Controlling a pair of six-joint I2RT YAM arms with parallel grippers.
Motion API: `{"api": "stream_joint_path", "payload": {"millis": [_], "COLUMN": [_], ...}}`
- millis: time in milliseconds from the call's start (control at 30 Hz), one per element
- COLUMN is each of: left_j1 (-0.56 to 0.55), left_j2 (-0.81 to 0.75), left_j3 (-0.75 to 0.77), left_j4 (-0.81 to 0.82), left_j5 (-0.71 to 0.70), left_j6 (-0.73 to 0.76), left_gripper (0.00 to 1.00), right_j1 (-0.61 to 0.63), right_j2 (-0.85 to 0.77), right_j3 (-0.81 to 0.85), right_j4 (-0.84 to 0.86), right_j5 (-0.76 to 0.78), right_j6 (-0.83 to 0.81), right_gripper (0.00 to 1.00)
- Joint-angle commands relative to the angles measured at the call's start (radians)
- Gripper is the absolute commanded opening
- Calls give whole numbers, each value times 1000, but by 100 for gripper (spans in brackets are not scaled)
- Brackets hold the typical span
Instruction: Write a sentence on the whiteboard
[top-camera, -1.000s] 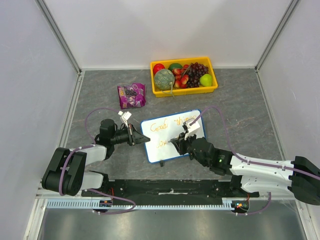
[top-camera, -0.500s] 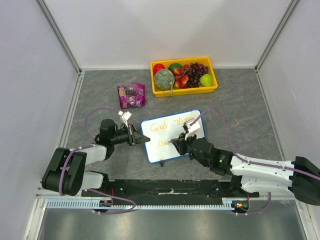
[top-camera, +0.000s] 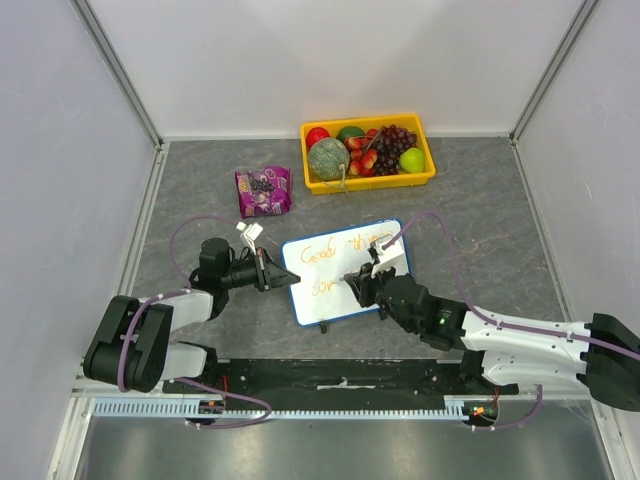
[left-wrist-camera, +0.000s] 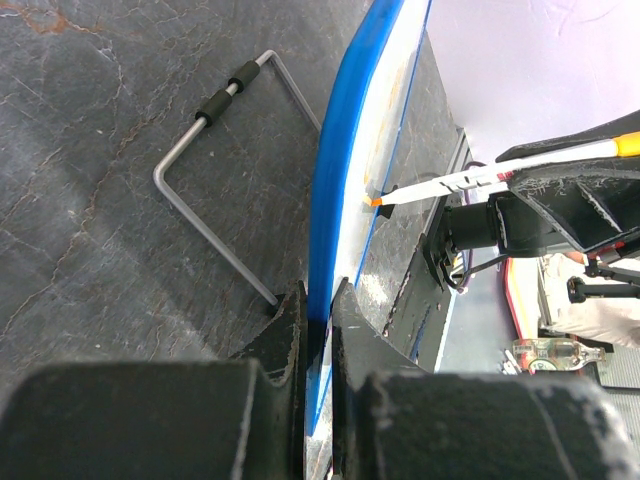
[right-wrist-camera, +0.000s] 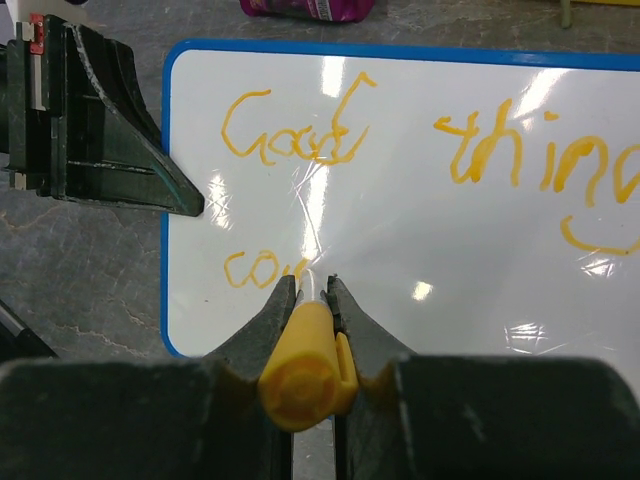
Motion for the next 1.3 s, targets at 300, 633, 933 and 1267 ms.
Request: {"api": "stream_joint_path", "payload": {"millis": [300,633,933,1267], "left_j1": [5,5,5,5], "left_j2": [4,6,3,1], "left_j3": [-3,-1,-3,-3], "left_j4": [-92,-90,-92,-92], "left_j5": [-152,-152,-152,-152], "left_j6": [51,51,53,53], "left_gripper": [2,2,2,2], "right_j1": [-13,-13,-14,-17], "right_j2": [-21,-19,4,2], "right_j3": [-3,-32,13,59], "right_j4": [-73,-76,-63,-63], "right_j5": [9,-34,8,69], "right_j6": [-4,8,-10,-27], "right_gripper": [0,0,0,0]}}
